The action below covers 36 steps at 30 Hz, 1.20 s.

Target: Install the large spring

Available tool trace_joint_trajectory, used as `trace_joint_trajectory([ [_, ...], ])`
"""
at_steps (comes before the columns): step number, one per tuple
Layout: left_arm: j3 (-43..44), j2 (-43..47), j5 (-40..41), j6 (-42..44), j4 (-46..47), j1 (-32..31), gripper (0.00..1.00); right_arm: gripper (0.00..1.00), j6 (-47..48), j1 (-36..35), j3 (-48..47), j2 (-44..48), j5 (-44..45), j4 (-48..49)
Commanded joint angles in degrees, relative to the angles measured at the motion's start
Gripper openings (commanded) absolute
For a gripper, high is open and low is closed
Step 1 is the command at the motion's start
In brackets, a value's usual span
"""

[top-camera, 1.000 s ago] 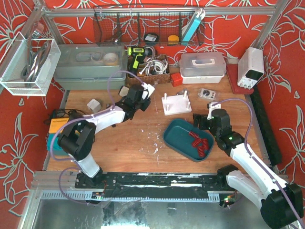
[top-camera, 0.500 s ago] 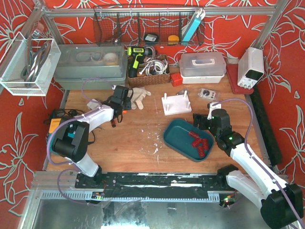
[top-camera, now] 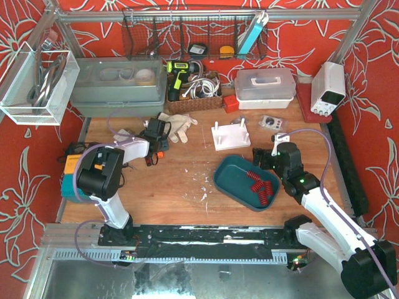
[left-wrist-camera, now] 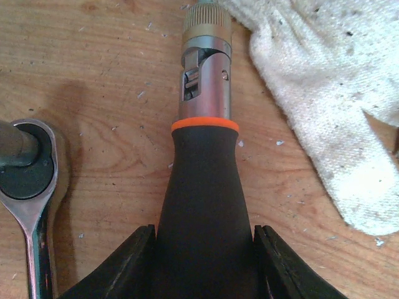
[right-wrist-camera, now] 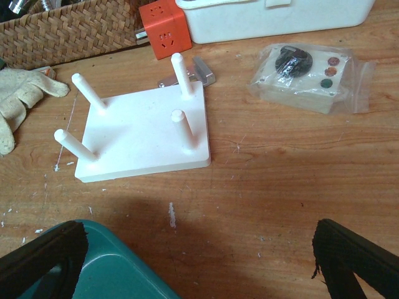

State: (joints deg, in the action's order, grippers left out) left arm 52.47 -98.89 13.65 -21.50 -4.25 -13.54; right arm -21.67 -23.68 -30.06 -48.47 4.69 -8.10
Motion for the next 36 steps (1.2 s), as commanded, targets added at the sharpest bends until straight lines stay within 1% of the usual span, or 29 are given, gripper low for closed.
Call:
trace_joint_trajectory([
  [1, 1.14, -0.43, 0.46, -0.86, 1.47, 0.94, 0.26, 0.99, -0.82, -0.49, 0.18, 0.57, 1.35, -0.28],
  [2, 1.15, -0.28, 0.50, -0.83, 1.40, 0.99, 0.31, 0.99, -0.83, -0.49, 0.18, 0.41, 1.38, -0.29],
  [4, 1.27, 0.19, 0.73, -0.98, 0.91, 1.10, 0.47, 0.99, -0.91, -0.49, 0.12, 0.31, 1.46, -0.29],
  [11, 1.54, 4.78, 1.22, -0.88, -1.07, 1.08, 0.74, 0.99, -3.85, -0.48, -0.41, -0.04, 4.58, -1.60],
  [12, 1.39, 5.84, 0.94, -0.85, -1.25, 1.06, 0.89, 0.99, -4.94, -0.53, -0.86, -0.09, 5.42, -2.55],
  [13, 1.21, 6.91, 0.53, -1.03, -1.39, 1.06, 0.97, 0.99, -6.57, -0.49, -1.29, -0.01, 6.81, -3.53],
  [14, 0.92, 8.14, -0.33, -1.05, -1.52, 1.06, 1.00, 0.99, -8.17, -0.49, -1.51, 0.13, 7.93, -4.29],
  [17, -0.15, 11.61, -5.41, -0.10, -1.52, 0.92, 1.00, 0.99, -12.04, -0.49, -2.57, 1.03, 8.28, -7.36],
  [20, -2.04, 15.97, -15.10, 3.14, 0.74, -0.22, 1.00, 0.99, -14.39, -0.48, -4.47, 1.45, 8.03, -11.30],
  [23, -4.22, 19.56, -20.44, 0.40, 2.85, -3.18, 1.00, 0.98, -21.47, -0.53, -7.52, -0.01, 10.77, -18.96],
  [24, -4.73, 20.63, -21.02, -0.70, 3.22, -4.48, 1.00, 0.96, -22.23, -0.47, -8.64, -0.69, 10.29, -21.78],
  [26, -5.92, 22.21, -21.79, -0.97, 4.76, -7.81, 1.00, 0.91, -20.59, -0.49, -10.34, -2.32, 4.68, -23.57],
  [28, -6.78, 23.26, -20.59, -1.14, 5.76, -11.17, 1.00, 0.86, -20.12, -0.56, -11.34, -4.30, -0.10, -25.28],
  [30, -8.31, 24.07, -20.10, -1.73, 7.67, -14.28, 1.00, 0.81, -24.04, -0.72, -12.69, -6.77, 0.78, -30.09],
  [32, -10.34, 24.62, -20.12, -2.16, 10.49, -17.46, 1.00, 0.79, -27.61, -1.04, -15.05, -9.77, 1.99, -35.97],
  [34, -12.35, 24.93, -19.55, -2.06, 12.39, -19.83, 1.00, 0.73, -29.64, -1.97, -17.47, -13.05, 1.84, -39.72],
  [36, -15.28, 25.34, -17.41, -1.97, 15.42, -22.56, 1.00, 0.71, -30.61, -3.47, -19.17, -15.39, 2.11, -42.52],
])
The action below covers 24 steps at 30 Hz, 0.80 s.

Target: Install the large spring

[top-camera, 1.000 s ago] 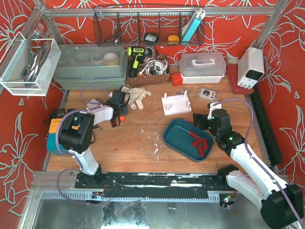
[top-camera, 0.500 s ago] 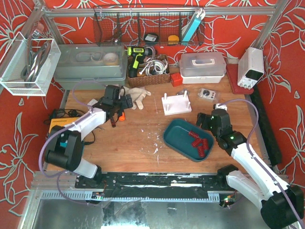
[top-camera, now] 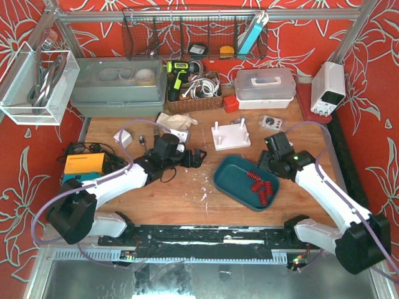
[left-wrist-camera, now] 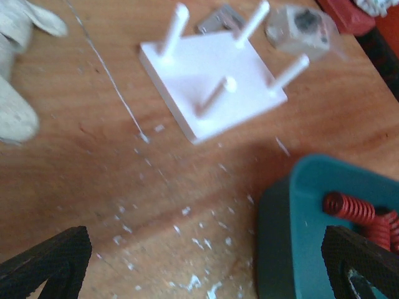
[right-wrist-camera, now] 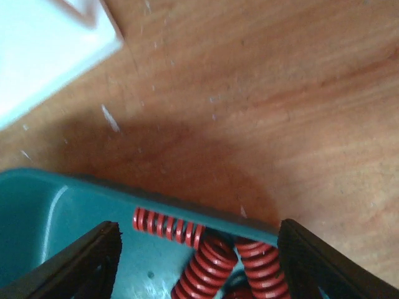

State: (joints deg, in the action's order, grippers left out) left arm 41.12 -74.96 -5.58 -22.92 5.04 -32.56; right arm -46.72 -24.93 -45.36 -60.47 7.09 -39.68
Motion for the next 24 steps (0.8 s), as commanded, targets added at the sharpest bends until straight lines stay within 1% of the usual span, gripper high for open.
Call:
trace_joint_trajectory([
  [1, -5.62, 1.50, 2.80, -0.15, 7.75, -4.93, 1.00, 0.69, -6.13, -3.10, -4.24, -4.05, -0.17, -11.57],
  [4, -9.52, 1.60, 5.75, 1.87, 10.41, -7.88, 1.00, 0.59, -8.97, -5.45, -3.94, -3.86, -1.19, -11.94],
  [8, -12.62, 2.60, 8.60, 5.64, 11.37, -8.40, 1.00, 0.48, -13.08, -8.18, -2.89, -1.70, 1.37, -12.63],
  [11, -16.08, 4.68, 11.57, 7.96, 15.24, -8.40, 1.00, 0.45, -14.96, -8.91, -1.73, -0.77, 2.79, -12.73],
  [13, -15.85, 6.16, 12.68, 8.29, 14.66, -8.40, 1.00, 0.41, -15.86, -9.30, -0.93, -1.35, 2.14, -12.06],
  [15, -16.27, 7.42, 13.19, 8.64, 14.76, -8.40, 1.00, 0.40, -16.96, -9.77, -0.43, -2.33, 1.29, -11.41],
  [18, -17.98, 8.97, 18.41, 6.62, 15.09, -8.41, 1.00, 0.38, -18.35, -11.08, 0.57, -3.22, 0.52, -9.64],
  [21, -18.31, 10.61, 22.05, 5.66, 13.63, -8.40, 1.00, 0.38, -19.63, -12.61, 1.97, -4.25, -0.12, -7.33],
  [24, -19.97, 11.78, 23.82, 4.61, 14.50, -8.40, 1.00, 0.39, -20.44, -13.58, 2.52, -6.44, -1.47, -5.87],
])
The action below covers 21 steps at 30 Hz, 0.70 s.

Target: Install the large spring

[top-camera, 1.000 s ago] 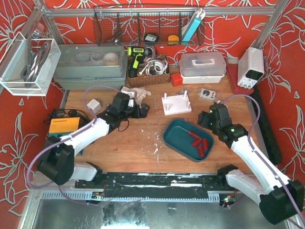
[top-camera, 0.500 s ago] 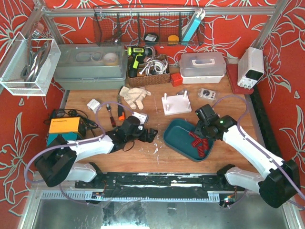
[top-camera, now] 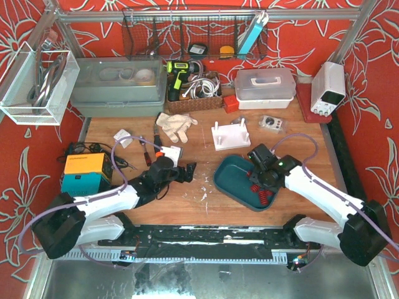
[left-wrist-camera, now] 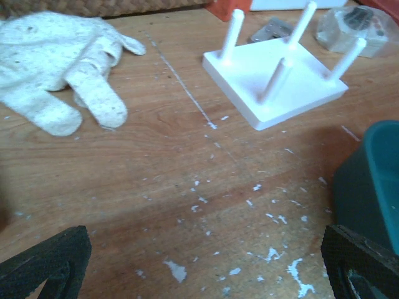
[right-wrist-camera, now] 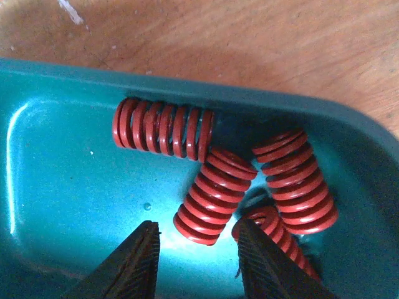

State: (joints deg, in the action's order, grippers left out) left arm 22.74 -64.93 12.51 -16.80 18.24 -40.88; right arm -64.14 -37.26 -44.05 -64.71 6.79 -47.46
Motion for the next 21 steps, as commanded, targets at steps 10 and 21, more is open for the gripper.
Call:
trace_joint_trajectory([
  [10, -4.37, 4.97, 6.97, -2.94, 2.14, -0.02, 1.00, 0.38, -5.62, -2.54, 3.37, -6.53, -1.97, 5.89],
  [21, -4.90, 6.49, 6.95, -2.71, 2.93, 0.00, 1.00, 0.41, -8.93, -2.56, 3.86, -10.81, -0.28, 5.30],
])
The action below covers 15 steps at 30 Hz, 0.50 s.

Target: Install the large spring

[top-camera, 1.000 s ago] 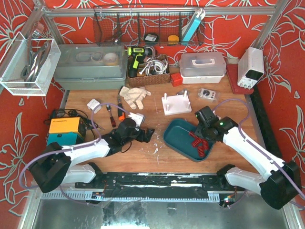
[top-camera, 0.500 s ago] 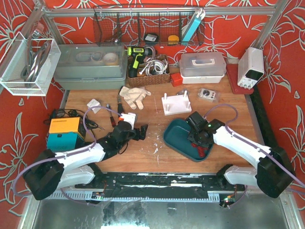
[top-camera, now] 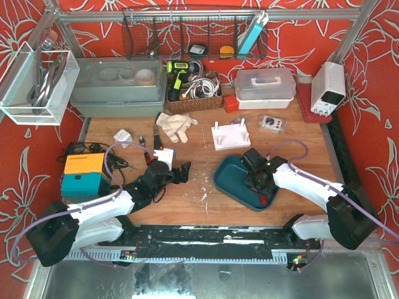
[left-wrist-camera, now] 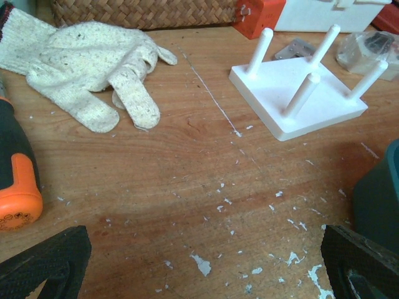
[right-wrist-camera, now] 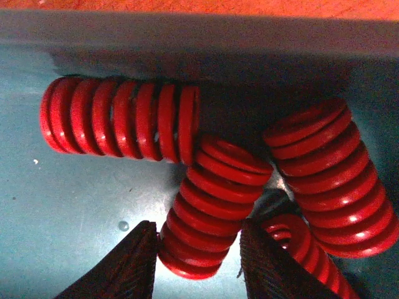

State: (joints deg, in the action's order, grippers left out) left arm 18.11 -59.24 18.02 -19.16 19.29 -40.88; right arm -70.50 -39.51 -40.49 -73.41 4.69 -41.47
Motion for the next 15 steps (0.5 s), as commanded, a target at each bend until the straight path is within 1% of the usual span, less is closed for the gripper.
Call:
trace_joint_trajectory([
  [1, -0.31, 0.80, 1.43, -0.29, 1.94, 0.00, 1.00, 0.40, -2.79, -0.31, 0.22, -2.64, 1.98, -0.82],
  [12, -0.09, 0.18, 1.00, 0.06, 2.24, 0.00, 1.00, 0.39, -3.07, -0.30, 0.22, -8.20, 2.08, 1.82],
  [15, -0.09, 0.10, 0.69, 0.30, 2.56, -0.05, 1.00, 0.35, -3.02, -0.28, 0.15, -8.98, 2.38, 1.98],
])
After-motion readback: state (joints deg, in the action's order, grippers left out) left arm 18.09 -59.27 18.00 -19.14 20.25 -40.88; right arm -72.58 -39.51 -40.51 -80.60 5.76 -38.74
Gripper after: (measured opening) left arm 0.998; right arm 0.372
